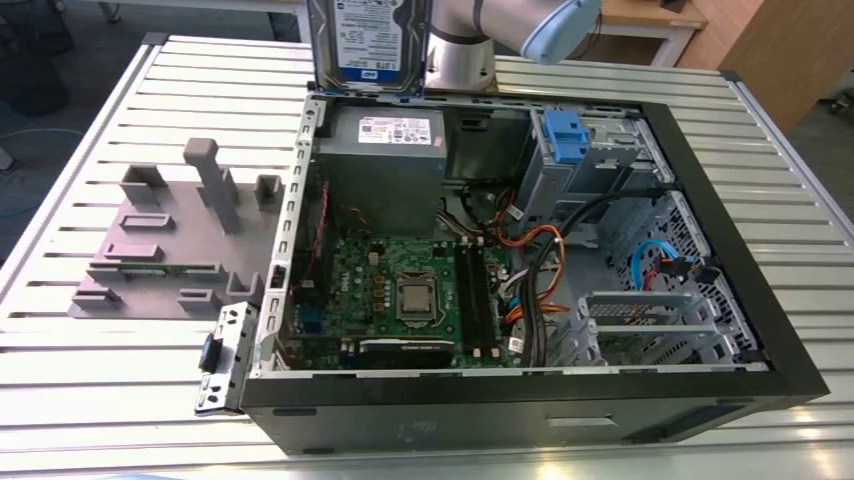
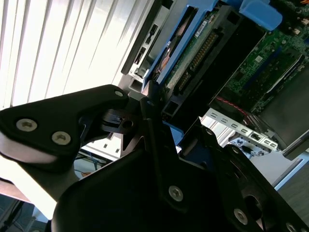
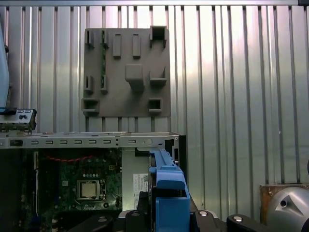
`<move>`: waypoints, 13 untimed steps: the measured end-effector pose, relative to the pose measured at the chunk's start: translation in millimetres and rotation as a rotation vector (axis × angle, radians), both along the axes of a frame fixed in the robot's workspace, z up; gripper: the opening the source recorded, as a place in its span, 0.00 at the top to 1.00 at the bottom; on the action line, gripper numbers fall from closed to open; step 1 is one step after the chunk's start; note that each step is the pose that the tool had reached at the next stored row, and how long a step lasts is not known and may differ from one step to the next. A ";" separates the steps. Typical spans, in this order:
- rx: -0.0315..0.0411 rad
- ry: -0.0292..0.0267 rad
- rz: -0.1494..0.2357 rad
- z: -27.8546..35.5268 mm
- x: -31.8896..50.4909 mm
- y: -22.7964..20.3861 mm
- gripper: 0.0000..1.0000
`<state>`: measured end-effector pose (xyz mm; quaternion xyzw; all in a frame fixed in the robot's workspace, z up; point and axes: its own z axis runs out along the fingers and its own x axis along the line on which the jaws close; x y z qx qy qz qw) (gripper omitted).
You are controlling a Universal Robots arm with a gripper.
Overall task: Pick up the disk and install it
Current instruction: 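Pick up the disk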
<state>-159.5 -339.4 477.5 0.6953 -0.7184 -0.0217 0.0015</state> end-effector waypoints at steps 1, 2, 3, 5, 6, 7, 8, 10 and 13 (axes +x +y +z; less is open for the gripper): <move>-0.0001 0.0000 0.000 0.0 0.2 0.0 0.63; -0.0002 0.0001 0.000 0.0 0.5 0.0 0.63; -0.0002 0.0000 0.000 0.0 0.7 0.0 0.63; -0.0003 0.0001 0.000 0.0 1.1 0.0 0.63; -0.0003 0.0000 0.000 0.0 1.3 0.0 0.63; -0.0004 0.0000 0.000 0.0 1.5 0.0 0.63; -0.0004 0.0000 0.000 0.0 1.7 0.0 0.63; -0.0005 0.0000 0.000 0.0 2.1 0.0 0.63; -0.0007 0.0000 0.000 0.0 2.7 0.0 0.63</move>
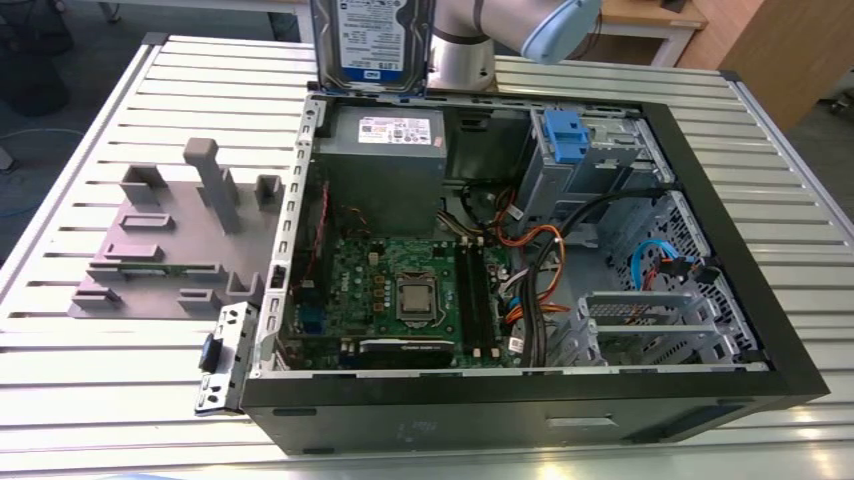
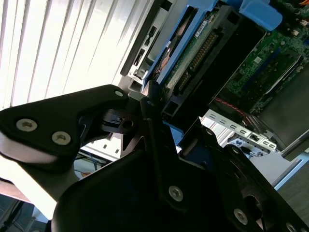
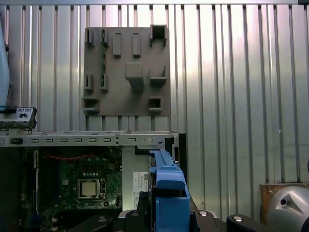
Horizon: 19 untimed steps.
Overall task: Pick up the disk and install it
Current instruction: 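Pick up the disk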
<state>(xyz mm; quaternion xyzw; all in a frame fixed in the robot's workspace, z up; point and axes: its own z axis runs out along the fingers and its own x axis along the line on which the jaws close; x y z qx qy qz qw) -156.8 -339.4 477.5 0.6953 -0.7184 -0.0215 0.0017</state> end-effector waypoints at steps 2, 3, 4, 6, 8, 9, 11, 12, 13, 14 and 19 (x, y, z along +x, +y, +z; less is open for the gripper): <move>-0.0001 0.0000 0.000 0.0 0.4 0.0 0.63; -0.0001 0.0000 0.000 0.0 0.6 0.0 0.63; -0.0002 0.0000 0.000 0.0 0.8 0.0 0.63; -0.0002 0.0000 0.000 0.0 1.2 0.0 0.63; -0.0003 0.0000 0.000 0.0 1.7 0.0 0.63; -0.0002 -0.0001 0.000 -0.1 1.8 0.0 0.63; -0.0004 0.0000 0.000 0.0 2.3 0.0 0.63; -0.0004 0.0000 0.000 0.0 2.5 0.0 0.63; -0.0004 0.0000 0.000 0.0 2.7 0.0 0.63; -0.0005 0.0000 0.000 0.0 2.9 0.0 0.63; -0.0008 0.0000 0.000 0.0 3.9 0.0 0.63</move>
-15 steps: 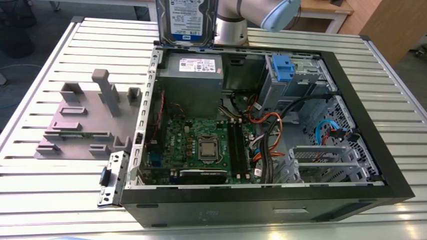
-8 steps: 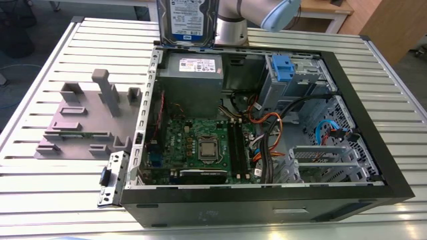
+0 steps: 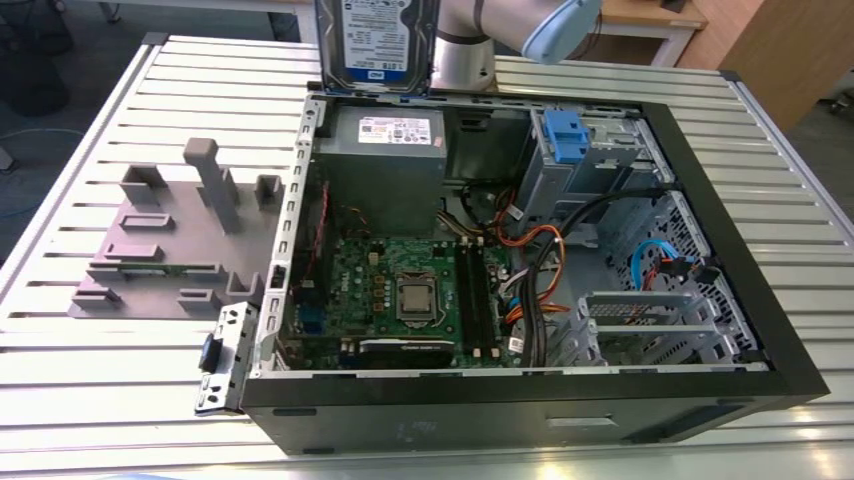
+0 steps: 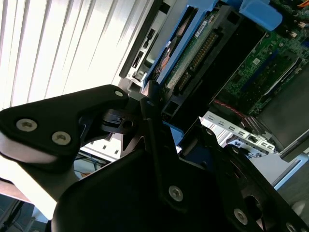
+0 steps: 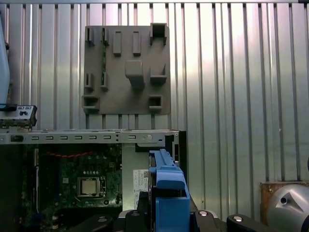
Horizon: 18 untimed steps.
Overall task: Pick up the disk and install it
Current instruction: 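Pick up the disk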
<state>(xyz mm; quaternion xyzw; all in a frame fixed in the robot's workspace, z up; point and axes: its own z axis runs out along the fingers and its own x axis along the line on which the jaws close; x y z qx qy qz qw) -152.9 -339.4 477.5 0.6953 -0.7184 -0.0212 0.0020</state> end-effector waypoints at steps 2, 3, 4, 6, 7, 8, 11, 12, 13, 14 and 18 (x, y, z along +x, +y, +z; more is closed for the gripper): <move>0.0000 -0.0001 0.000 0.0 0.4 0.0 0.63; 0.0000 -0.0001 0.000 0.0 0.6 0.0 0.63; -0.0001 -0.0001 0.000 0.0 0.8 0.0 0.63; -0.0001 -0.0001 0.000 -0.1 1.2 0.0 0.63; -0.0002 -0.0001 0.000 0.0 1.7 0.0 0.63; -0.0002 -0.0001 0.000 -0.1 2.0 0.0 0.63; -0.0003 0.0000 0.000 0.0 2.6 0.0 0.63; -0.0002 0.0000 0.000 -0.1 2.8 0.0 0.63; -0.0003 0.0000 0.000 -0.1 3.0 0.0 0.63; -0.0003 -0.0001 0.000 -0.1 3.2 0.0 0.63; -0.0004 0.0000 0.000 -0.1 4.0 0.0 0.63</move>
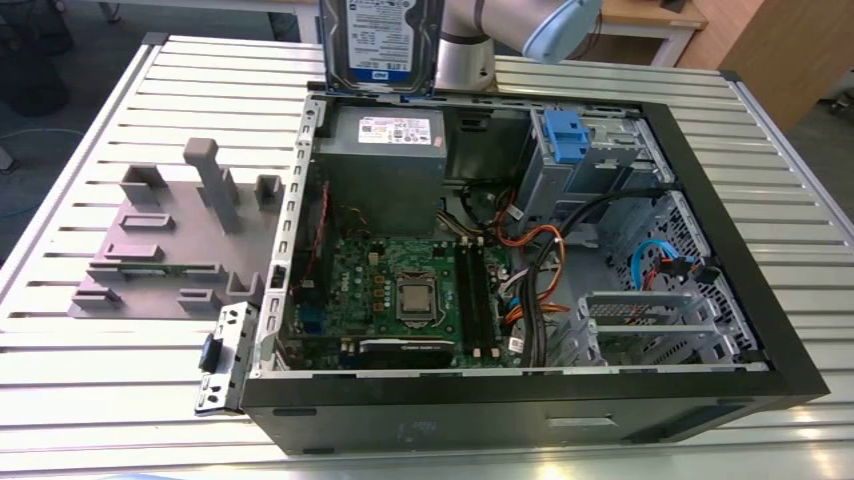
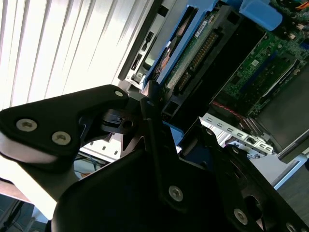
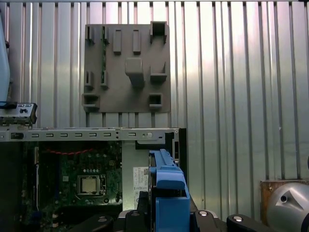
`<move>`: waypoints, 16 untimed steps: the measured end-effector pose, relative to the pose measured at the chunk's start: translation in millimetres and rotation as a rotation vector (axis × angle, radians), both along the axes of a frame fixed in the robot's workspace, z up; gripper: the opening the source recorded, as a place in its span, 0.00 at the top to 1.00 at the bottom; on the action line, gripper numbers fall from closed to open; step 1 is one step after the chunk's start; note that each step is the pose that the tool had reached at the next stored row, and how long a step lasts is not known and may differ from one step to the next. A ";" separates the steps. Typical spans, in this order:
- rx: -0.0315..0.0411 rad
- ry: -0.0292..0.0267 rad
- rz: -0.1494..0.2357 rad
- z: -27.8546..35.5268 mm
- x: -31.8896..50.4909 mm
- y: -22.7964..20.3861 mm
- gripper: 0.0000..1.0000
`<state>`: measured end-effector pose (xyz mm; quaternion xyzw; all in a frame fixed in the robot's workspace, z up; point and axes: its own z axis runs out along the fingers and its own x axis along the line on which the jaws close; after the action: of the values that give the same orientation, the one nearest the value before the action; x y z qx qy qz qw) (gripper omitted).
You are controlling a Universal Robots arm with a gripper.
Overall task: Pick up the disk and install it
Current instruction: 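Pick up the disk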
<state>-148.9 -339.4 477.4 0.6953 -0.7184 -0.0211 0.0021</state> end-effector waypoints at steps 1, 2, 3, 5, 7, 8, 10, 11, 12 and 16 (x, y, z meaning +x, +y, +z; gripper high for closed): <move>0.0000 0.0000 0.000 0.0 0.2 0.0 0.63; -0.0001 0.0000 0.000 0.0 0.4 0.0 0.63; -0.0001 0.0000 0.000 0.0 0.6 0.0 0.63; -0.0002 0.0000 0.000 0.0 1.0 0.0 0.63; -0.0002 0.0000 0.000 0.0 1.4 0.0 0.63; -0.0002 0.0000 0.000 0.0 1.5 0.0 0.63; -0.0003 0.0000 0.000 0.0 2.2 0.0 0.63; -0.0004 0.0000 0.000 0.0 2.6 0.0 0.63; -0.0004 0.0000 0.000 0.0 2.9 0.0 0.63; -0.0005 0.0000 0.000 0.0 3.5 0.0 0.63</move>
<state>-145.4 -339.4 477.4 0.6953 -0.7184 -0.0209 0.0023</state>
